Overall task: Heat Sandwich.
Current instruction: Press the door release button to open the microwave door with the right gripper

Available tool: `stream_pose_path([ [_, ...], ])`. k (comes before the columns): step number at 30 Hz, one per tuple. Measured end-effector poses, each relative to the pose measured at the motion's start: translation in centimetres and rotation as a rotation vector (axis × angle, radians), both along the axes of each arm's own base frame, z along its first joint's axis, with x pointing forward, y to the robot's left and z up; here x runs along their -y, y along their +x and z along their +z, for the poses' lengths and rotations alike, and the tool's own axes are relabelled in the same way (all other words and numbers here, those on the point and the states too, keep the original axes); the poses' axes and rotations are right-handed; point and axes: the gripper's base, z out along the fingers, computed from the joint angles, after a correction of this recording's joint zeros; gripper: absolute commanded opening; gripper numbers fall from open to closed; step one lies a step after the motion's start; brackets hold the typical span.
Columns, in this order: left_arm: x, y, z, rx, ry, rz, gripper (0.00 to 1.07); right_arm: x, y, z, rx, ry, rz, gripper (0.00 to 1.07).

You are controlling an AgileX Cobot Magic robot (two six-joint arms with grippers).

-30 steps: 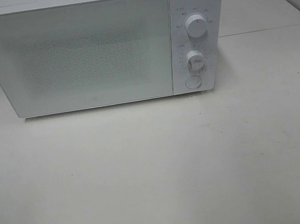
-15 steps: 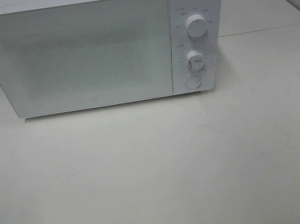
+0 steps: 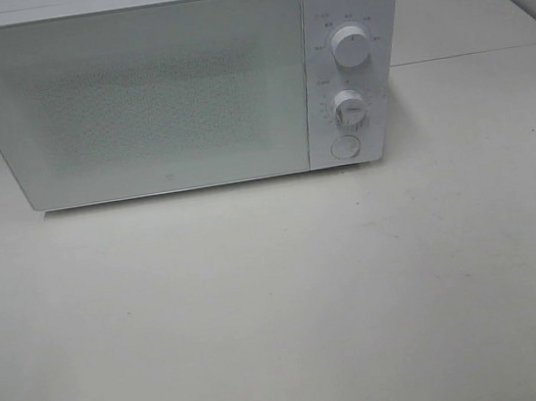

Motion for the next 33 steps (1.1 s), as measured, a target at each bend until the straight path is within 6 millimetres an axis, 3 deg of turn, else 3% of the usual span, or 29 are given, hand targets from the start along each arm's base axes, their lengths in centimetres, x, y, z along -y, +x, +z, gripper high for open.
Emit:
stream_pose_path([
  [16,0.0,0.0,0.0,0.000,0.000,0.000,0.97,0.0,0.3,0.2,-0.014,0.002,0.001,0.76],
  [23,0.0,0.0,0.0,0.000,0.000,0.000,0.97,-0.3,3.3,1.8,0.011,0.009,0.000,0.76],
  [33,0.0,0.0,0.0,0.000,0.000,0.000,0.97,-0.6,7.7,2.2,-0.021,0.007,-0.002,0.76],
])
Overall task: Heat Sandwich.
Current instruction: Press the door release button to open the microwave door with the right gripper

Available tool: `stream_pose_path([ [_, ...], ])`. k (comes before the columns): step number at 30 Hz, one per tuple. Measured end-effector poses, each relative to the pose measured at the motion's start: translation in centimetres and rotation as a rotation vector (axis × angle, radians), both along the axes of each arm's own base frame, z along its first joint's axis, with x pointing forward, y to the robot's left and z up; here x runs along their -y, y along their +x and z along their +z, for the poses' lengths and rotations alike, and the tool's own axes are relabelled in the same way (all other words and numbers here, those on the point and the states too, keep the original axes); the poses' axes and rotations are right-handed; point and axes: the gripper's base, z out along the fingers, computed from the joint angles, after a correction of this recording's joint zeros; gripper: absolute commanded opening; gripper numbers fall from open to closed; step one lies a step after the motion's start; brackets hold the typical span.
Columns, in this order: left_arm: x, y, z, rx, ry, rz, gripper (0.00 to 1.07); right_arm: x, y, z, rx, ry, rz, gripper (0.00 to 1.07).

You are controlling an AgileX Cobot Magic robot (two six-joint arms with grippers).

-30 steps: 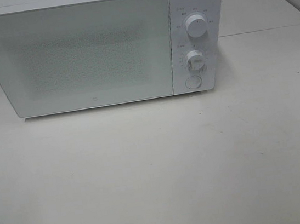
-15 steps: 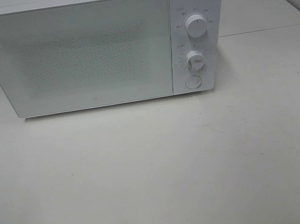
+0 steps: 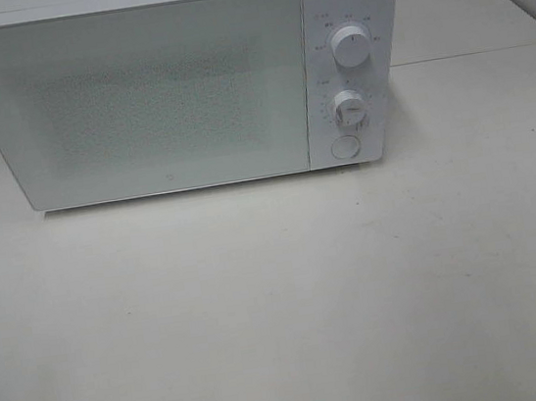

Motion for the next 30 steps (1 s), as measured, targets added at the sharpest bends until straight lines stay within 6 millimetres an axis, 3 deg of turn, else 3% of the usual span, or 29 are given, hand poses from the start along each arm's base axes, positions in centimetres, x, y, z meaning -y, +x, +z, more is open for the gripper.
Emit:
stream_pose_path([
  [7,0.0,0.0,0.0,0.000,0.000,0.000,0.97,-0.2,2.7,0.0,0.008,0.001,-0.002,0.76],
  [15,0.0,0.0,0.0,0.000,0.000,0.000,0.97,-0.4,6.7,-1.1,0.039,0.003,-0.005,0.76],
  [30,0.0,0.0,0.0,0.000,0.000,0.000,0.97,-0.8,12.4,-3.5,0.046,0.045,-0.035,0.76],
])
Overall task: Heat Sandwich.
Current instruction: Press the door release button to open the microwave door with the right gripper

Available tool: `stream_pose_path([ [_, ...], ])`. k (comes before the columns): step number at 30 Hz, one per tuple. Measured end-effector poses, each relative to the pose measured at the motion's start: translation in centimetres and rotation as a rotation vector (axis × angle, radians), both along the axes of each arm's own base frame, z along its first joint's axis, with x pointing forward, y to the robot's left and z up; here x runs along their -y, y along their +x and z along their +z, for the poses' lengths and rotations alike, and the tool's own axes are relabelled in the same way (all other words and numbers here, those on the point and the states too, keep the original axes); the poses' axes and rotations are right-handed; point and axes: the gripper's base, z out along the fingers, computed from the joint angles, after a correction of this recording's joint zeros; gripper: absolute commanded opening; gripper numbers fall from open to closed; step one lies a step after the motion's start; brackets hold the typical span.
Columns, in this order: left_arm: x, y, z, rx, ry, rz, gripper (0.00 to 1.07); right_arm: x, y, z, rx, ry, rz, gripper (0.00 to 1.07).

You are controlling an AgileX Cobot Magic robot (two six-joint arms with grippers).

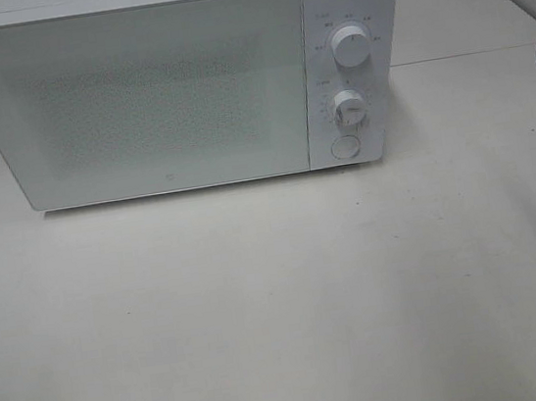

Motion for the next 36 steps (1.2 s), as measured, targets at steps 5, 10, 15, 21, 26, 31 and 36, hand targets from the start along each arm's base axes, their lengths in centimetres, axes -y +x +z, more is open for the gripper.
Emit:
stream_pose_path([
  [5,0.0,0.0,0.0,0.000,0.000,0.000,0.97,-0.1,1.7,-1.1,0.006,-0.001,-0.001,0.76],
  [10,0.0,0.0,0.0,0.000,0.000,0.000,0.97,-0.2,3.4,-2.3,0.048,-0.006,0.002,0.76],
  [15,0.0,0.0,0.0,0.000,0.000,0.000,0.97,-0.3,4.2,-4.2,0.119,0.000,-0.001,0.76],
  [21,0.0,0.0,0.0,0.000,0.000,0.000,0.97,-1.2,3.8,-6.6,0.133,-0.012,0.028,0.76],
  [26,0.0,0.0,0.0,0.000,0.000,0.000,0.97,-3.0,3.6,-7.9,0.159,-0.045,0.069,0.76],
  [31,0.0,0.0,0.0,0.000,0.000,0.000,0.97,-4.8,3.6,-8.9,0.177,-0.056,0.070,0.76],
  [36,0.0,0.0,0.0,0.000,0.000,0.000,0.97,-6.6,3.5,-9.9,0.181,-0.063,0.087,0.76],
])
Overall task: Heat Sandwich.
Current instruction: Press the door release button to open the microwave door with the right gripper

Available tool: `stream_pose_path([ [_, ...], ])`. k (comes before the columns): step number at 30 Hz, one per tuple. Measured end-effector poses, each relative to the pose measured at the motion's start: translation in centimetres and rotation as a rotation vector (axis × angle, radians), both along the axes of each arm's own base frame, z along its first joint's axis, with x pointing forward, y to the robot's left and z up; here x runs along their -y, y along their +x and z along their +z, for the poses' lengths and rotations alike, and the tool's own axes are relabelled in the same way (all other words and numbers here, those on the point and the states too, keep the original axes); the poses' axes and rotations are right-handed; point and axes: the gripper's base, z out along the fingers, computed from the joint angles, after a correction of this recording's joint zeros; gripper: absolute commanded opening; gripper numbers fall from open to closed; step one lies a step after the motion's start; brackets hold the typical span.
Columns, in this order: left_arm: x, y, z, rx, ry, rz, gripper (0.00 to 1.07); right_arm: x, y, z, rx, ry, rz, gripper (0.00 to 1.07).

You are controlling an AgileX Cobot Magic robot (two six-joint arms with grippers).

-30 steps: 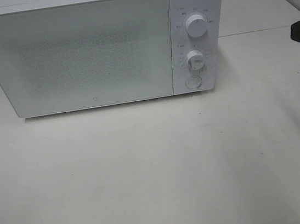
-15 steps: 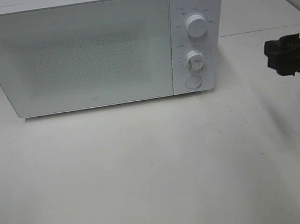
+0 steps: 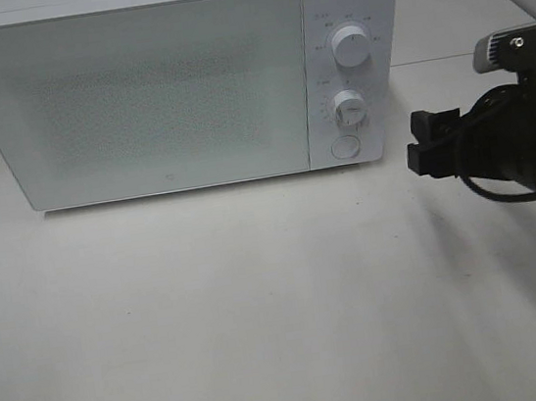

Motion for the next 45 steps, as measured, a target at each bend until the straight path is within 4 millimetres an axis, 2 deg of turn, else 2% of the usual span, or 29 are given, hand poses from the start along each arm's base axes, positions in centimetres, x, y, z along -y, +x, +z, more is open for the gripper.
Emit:
stream_pose_path([
  [6,0.0,0.0,0.0,0.000,0.000,0.000,0.97,-2.2,-0.6,-1.7,-0.027,-0.014,0.026,0.76],
  [16,0.0,0.0,0.0,0.000,0.000,0.000,0.97,-4.9,-0.3,-3.3,-0.058,-0.022,0.054,0.76],
  [22,0.0,0.0,0.0,0.000,0.000,0.000,0.97,-5.6,-0.5,-3.3,-0.060,-0.013,0.056,0.76],
  [30,0.0,0.0,0.0,0.000,0.000,0.000,0.97,-5.6,-0.5,-3.3,-0.055,0.003,0.040,0.76],
  [39,0.0,0.0,0.0,0.000,0.000,0.000,0.97,-5.6,-0.5,-3.3,-0.088,0.228,-0.050,0.75],
  [42,0.0,0.0,0.0,0.000,0.000,0.000,0.97,-5.6,-0.5,-3.3,-0.114,0.416,-0.125,0.75],
  [44,0.0,0.0,0.0,0.000,0.000,0.000,0.97,-5.6,-0.5,-3.3,-0.122,0.469,-0.145,0.75],
  [45,0.0,0.0,0.0,0.000,0.000,0.000,0.97,-5.7,-0.5,-3.2,-0.135,0.563,-0.179,0.75],
])
